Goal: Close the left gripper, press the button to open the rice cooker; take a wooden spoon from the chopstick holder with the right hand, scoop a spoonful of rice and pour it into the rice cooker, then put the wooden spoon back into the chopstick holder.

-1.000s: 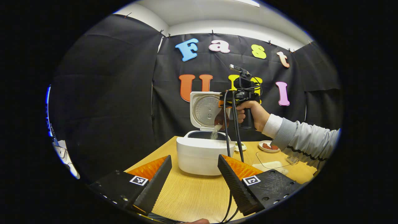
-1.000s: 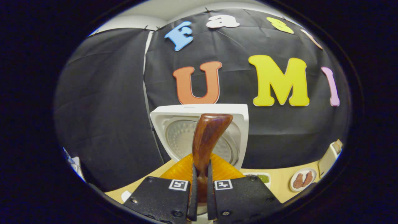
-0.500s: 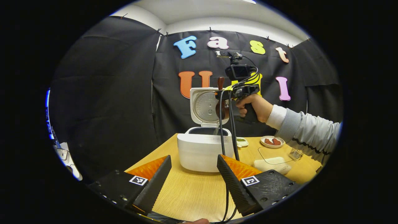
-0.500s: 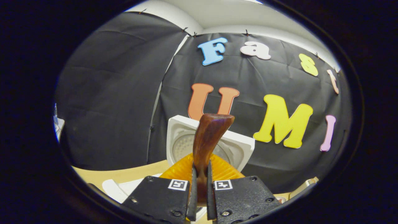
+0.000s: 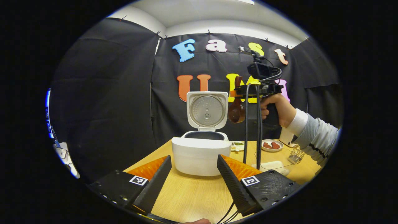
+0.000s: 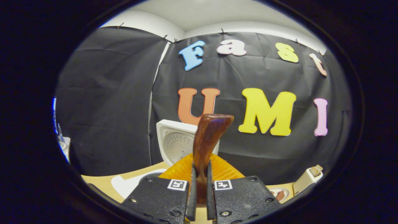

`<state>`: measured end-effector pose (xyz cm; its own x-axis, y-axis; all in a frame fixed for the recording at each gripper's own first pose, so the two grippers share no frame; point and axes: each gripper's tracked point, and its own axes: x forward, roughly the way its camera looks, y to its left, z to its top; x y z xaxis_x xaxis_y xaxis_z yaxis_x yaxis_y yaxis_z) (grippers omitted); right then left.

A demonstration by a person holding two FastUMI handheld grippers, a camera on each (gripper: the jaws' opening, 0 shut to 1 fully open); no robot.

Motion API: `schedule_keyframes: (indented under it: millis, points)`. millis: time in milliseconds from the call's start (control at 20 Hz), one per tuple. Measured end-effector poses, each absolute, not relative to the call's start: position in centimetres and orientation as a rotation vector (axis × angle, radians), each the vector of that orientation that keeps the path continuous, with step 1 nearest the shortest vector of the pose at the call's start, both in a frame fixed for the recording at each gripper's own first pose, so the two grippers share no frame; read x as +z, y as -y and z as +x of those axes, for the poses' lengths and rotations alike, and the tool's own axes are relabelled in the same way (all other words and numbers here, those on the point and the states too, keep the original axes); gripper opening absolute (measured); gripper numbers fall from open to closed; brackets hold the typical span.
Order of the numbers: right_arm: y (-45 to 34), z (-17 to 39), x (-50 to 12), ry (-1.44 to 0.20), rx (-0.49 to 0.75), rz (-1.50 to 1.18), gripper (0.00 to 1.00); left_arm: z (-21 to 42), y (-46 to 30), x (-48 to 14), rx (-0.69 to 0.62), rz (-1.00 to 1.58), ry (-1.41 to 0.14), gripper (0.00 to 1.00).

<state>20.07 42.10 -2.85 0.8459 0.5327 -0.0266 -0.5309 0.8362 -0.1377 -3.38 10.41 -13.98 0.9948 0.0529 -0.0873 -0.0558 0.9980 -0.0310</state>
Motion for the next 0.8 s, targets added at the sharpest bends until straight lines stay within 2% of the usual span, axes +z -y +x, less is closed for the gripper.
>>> schedule_keyframes:
  millis: [550, 800]
  points:
    - [-21.3, 20.1, -0.6, 0.038, 0.367, -0.023, 0.19, 0.8, -4.1, -12.8, -0.032, -0.01, -0.037, 0.94]
    - [-13.7, 19.3, -2.5, 0.02, 0.275, 0.0, 0.19, 2.4, -1.6, -12.6, -0.061, -0.014, -0.03, 0.94]
